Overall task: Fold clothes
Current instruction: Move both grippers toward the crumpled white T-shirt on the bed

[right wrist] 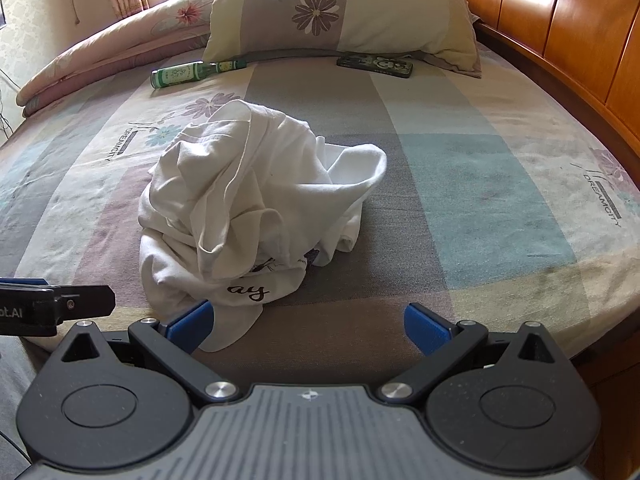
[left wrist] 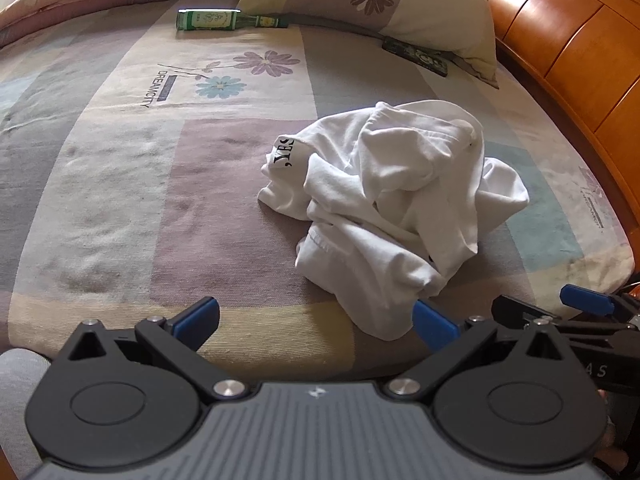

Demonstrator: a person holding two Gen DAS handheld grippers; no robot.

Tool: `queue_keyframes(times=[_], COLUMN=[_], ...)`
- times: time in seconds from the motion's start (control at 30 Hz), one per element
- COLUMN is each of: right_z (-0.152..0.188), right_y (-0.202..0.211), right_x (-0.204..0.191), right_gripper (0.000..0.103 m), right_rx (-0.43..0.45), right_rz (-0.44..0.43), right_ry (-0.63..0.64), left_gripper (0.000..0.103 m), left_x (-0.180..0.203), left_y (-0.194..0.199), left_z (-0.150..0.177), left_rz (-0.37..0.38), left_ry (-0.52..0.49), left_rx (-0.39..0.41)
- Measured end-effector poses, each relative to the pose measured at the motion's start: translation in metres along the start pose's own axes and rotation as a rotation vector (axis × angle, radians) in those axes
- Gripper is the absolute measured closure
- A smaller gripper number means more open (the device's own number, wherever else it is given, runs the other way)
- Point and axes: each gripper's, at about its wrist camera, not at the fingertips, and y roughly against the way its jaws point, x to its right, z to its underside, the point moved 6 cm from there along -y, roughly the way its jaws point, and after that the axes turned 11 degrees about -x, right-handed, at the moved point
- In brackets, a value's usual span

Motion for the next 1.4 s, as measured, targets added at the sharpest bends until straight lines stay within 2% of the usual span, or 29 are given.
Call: queue_keyframes(times=[0.37,0.53,0.77,0.93,1.1,1.2,1.27,1.33,1.4], right_z=[-0.008,-0.013,-0.027,-0.032,-0.035,-0.034,-0.03,-0.026,-0.022], right_y=[0.005,0.004,-0.003,-0.011,-0.018,-0.018,-0.017,-0.018,-0.02], right_x=[0.0,-0.001,0.001,0.006,0.009,0.005,-0.002,-0.009,-0.013], right_gripper=[0.0,0.0,0.0,0.0,0.0,0.0,0.0,0.0,0.0], right_rx=[0.017,0.025,0.029,0.036,0.041,0.074,0.107,0.115,0.105], right_rz=[0.008,-0.014,-0.018,-0.023,-0.052,-0.084,-0.089,-0.075,-0.071], right_ry=[0.018,0.031,0.036,0.043,0.055,0.091,0.153,0.219,0.252], left_gripper=[0.001,0.001,0.001,0.001,0.001,0.001,0.001,0.001,0.001], left_x=[0.006,0.008,0.009,0.007,0.011,0.014,0.014,0.015,0.015], left_y=[-0.004,-0.005,-0.007,-0.015,-0.025,-0.029,-0.031,-0.034,-0.035], left_z=[-0.003,-0.006,-0.017,-0.026,-0.031,-0.033,-0.033,-0.033,-0.032], left_rz=[-0.031,-0.053,-0.058,-0.062,-0.072,-0.059,-0.026,0.011,0.007], left_ry=[-0.03,-0.046,-0.055,-0.048,-0.075,-0.105,-0.123,-0.141,-0.167], left_rx=[0.016,0.037,0.07,0.064,0.08,0.125,0.152,0.169,0.177])
